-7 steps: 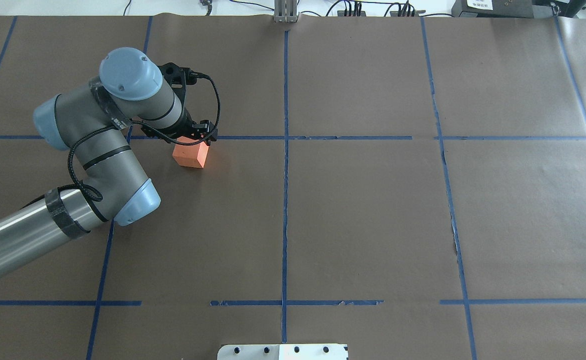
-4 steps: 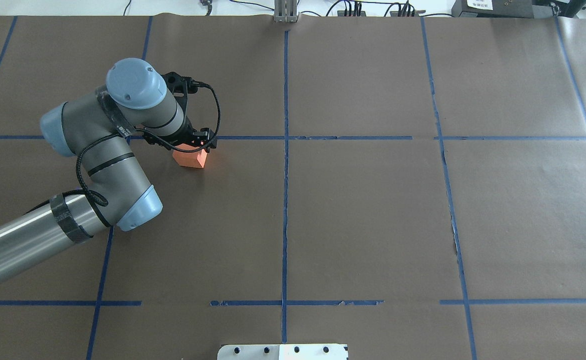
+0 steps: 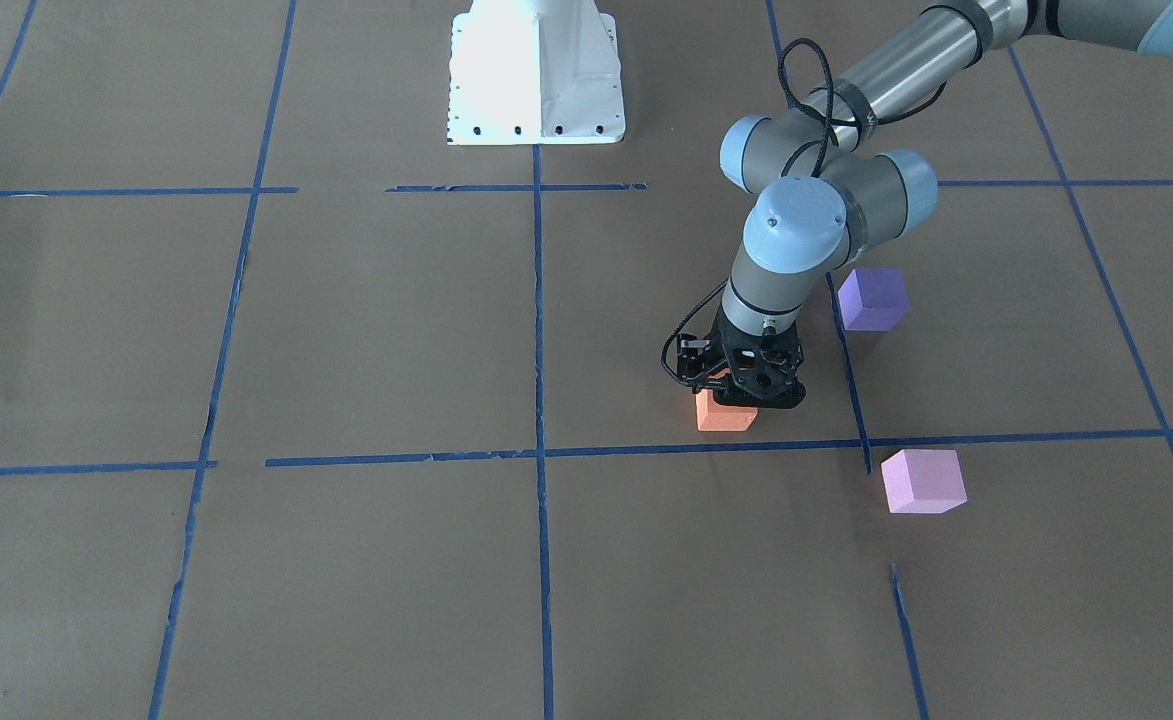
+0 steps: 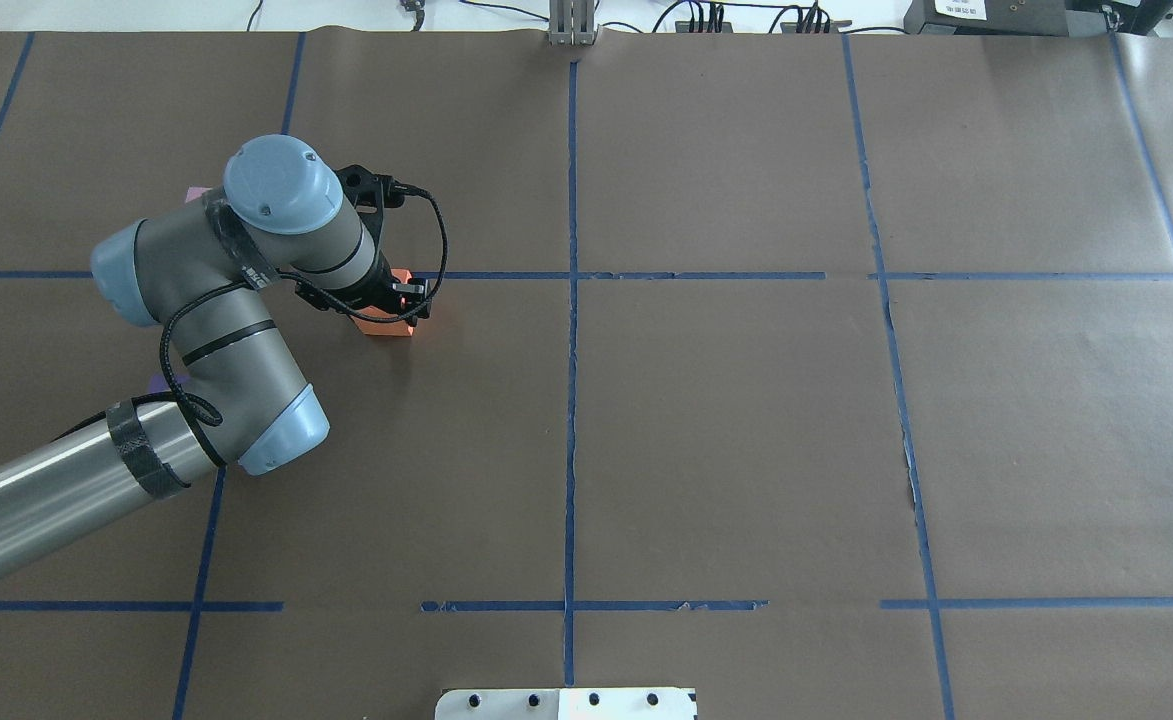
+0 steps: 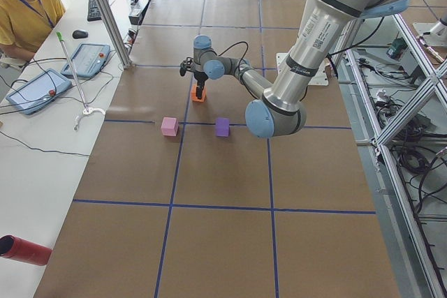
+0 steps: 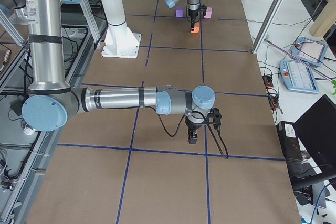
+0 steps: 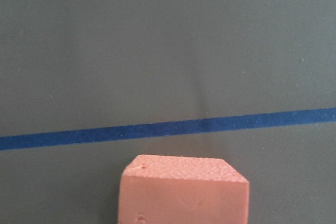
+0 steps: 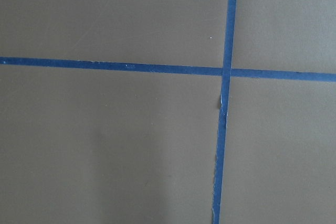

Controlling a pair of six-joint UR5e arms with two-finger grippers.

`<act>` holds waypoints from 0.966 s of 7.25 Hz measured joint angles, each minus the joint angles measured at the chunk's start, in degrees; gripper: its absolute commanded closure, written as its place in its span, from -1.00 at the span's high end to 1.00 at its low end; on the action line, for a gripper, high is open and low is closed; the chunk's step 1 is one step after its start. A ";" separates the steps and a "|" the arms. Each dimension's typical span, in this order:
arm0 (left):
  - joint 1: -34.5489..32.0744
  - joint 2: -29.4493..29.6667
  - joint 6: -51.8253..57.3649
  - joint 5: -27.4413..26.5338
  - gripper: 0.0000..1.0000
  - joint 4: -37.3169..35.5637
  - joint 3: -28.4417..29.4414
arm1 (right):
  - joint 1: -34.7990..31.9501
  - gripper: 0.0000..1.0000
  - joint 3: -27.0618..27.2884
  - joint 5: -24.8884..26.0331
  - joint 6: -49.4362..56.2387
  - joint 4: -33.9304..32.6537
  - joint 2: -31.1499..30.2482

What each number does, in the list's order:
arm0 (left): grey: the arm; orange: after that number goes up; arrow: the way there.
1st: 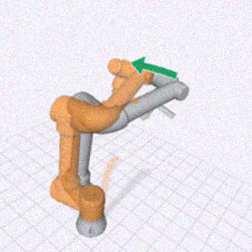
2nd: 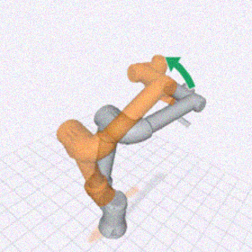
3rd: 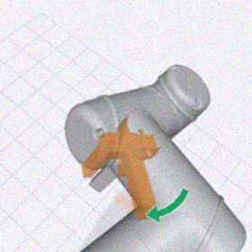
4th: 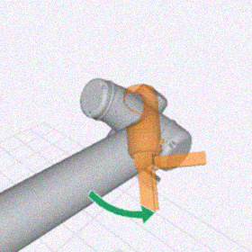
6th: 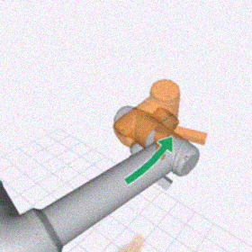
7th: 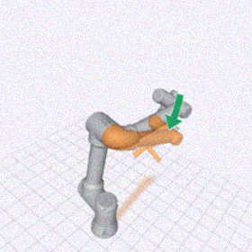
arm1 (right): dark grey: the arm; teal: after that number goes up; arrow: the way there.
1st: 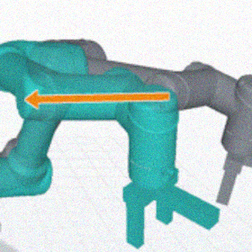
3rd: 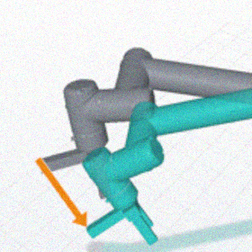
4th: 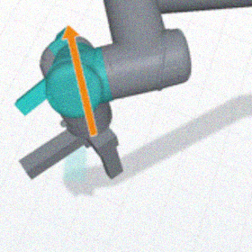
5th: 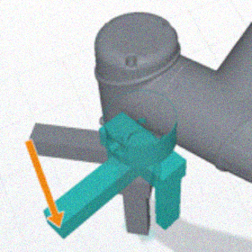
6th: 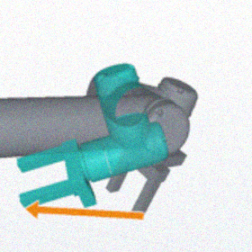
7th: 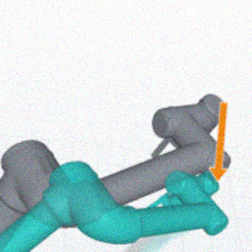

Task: Arrange blocks in a line
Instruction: 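Carry the orange cube between the pink and purple cubes and release it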

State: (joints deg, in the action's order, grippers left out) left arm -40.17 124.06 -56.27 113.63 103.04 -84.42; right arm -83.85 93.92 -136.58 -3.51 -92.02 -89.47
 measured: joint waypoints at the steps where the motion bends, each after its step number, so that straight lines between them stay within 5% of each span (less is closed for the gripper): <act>1: -1.76 -0.95 0.03 2.37 -0.63 -0.22 -0.93 | 0.00 1.00 0.00 0.00 0.00 0.00 0.00; 3: -6.59 -6.60 1.99 5.50 -0.43 -0.39 -4.50 | 0.00 1.00 -0.04 0.00 0.00 0.00 0.00; 6: -10.03 -15.04 7.07 8.27 -0.39 0.20 -5.73 | 0.00 1.00 -0.05 0.00 0.00 0.00 0.00; 7: -10.09 -16.24 7.78 8.75 0.43 0.40 -5.50 | 0.00 1.00 -0.05 0.00 0.00 0.00 0.00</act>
State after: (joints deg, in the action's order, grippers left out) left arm -50.26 107.82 -48.49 122.37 103.44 -89.93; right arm -83.85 93.88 -136.58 -3.52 -92.02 -89.47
